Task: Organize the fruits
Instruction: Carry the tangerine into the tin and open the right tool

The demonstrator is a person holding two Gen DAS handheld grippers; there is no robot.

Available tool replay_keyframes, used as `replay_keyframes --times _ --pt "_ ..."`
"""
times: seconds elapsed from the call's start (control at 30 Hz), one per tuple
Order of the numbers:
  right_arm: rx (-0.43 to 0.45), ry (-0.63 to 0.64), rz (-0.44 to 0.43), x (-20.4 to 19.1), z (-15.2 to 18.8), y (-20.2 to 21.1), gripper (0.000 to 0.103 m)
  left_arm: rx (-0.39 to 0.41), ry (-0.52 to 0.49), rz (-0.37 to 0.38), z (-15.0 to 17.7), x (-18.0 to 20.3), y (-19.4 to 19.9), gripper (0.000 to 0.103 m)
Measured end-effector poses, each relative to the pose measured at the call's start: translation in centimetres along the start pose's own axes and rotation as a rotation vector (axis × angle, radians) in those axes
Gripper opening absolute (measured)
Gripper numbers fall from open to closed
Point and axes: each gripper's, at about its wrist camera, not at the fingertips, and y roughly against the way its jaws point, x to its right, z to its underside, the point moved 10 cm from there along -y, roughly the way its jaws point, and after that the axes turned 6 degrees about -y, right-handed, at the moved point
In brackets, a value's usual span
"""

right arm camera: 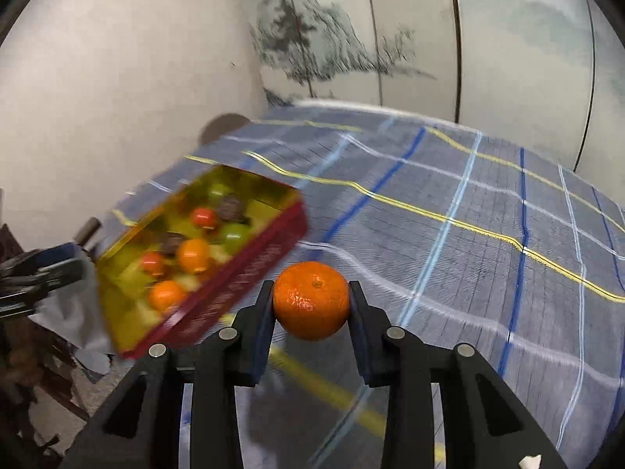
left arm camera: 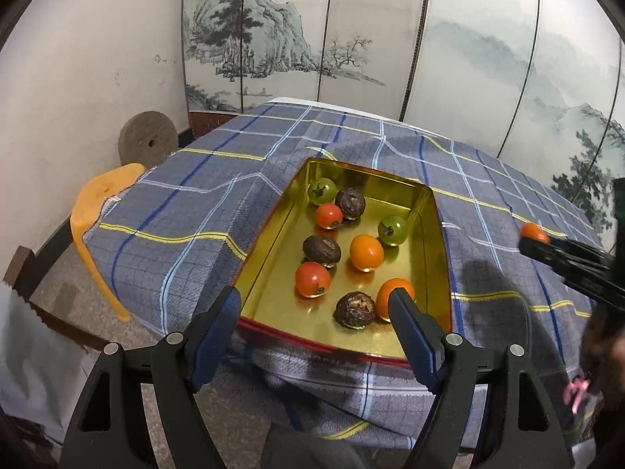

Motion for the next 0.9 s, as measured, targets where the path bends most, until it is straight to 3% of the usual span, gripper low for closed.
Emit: replay_keyframes --times 0.17,0.37,0.9 --pt "0.040 0.036 -0.030 -3.8 0.3 3.6 0.032 0.015 -0.001 -0.015 0.3 -0.2 1.3 0.078" --pt "0.051 0.069 -0.048 -6.7 0.3 5.0 0.032 0.038 -0.001 -0.040 0.5 -1.1 2.8 0.078" --pt "0.001 0.112 -0.098 -11.6 -1.0 0.8 0.033 0.026 -0.028 -0.113 2.0 -2.6 3.1 0.078"
